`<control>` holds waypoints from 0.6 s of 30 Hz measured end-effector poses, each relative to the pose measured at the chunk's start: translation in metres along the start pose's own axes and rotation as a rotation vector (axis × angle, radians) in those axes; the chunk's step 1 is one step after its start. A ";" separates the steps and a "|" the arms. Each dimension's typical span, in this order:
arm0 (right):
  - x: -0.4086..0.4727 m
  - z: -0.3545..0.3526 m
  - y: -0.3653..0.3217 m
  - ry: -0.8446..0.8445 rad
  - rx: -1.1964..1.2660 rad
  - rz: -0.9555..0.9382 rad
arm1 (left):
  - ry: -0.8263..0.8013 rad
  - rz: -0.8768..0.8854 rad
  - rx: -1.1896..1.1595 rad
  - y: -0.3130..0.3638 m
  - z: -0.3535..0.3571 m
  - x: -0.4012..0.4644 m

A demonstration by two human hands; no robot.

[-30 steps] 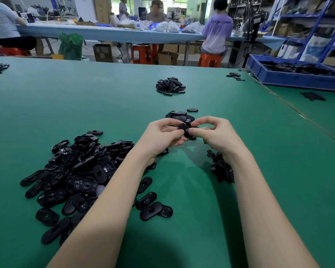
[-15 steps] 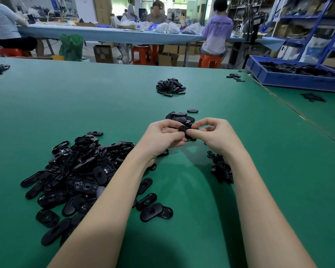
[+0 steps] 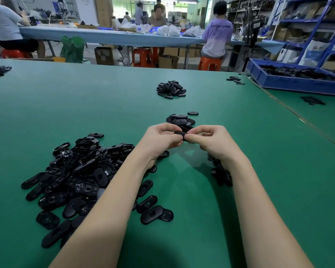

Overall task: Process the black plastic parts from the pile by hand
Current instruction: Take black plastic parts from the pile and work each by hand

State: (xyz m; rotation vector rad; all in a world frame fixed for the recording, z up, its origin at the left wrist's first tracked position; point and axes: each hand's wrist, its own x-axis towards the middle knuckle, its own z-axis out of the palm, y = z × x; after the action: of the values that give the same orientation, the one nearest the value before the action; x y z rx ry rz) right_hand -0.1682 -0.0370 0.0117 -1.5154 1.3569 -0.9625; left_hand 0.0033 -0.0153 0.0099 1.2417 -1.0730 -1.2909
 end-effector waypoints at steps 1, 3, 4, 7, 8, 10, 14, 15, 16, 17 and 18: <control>0.001 0.000 0.000 0.006 -0.009 -0.004 | -0.001 0.001 0.019 0.000 0.000 0.000; 0.001 0.000 0.000 0.028 -0.035 -0.020 | -0.003 0.005 0.039 -0.001 0.001 0.000; 0.002 0.001 0.000 0.040 -0.051 -0.029 | -0.006 0.009 0.038 -0.001 0.001 0.000; 0.004 0.004 -0.001 0.067 -0.088 -0.041 | -0.006 0.026 0.053 -0.001 0.001 -0.001; 0.004 0.004 -0.001 0.071 -0.093 -0.042 | 0.000 0.030 0.071 -0.002 0.001 -0.001; 0.005 0.006 0.002 0.075 -0.094 -0.047 | 0.004 0.028 0.088 -0.002 0.001 -0.001; 0.005 0.007 0.006 0.075 -0.077 -0.051 | 0.003 0.025 0.078 -0.002 0.003 -0.001; 0.005 0.007 0.006 0.075 -0.074 -0.052 | 0.002 0.026 0.083 -0.002 0.003 -0.001; 0.005 0.007 0.006 0.075 -0.073 -0.055 | 0.003 0.026 0.087 -0.002 0.003 -0.001; 0.005 0.007 0.007 0.074 -0.074 -0.057 | 0.006 0.021 0.091 -0.003 0.004 -0.001; 0.005 0.008 0.007 0.073 -0.078 -0.060 | 0.012 0.014 0.102 -0.004 0.005 0.000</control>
State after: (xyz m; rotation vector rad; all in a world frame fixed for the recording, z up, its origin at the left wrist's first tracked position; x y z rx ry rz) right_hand -0.1627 -0.0416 0.0030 -1.6013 1.4218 -1.0220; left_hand -0.0021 -0.0148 0.0066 1.3132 -1.1493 -1.2298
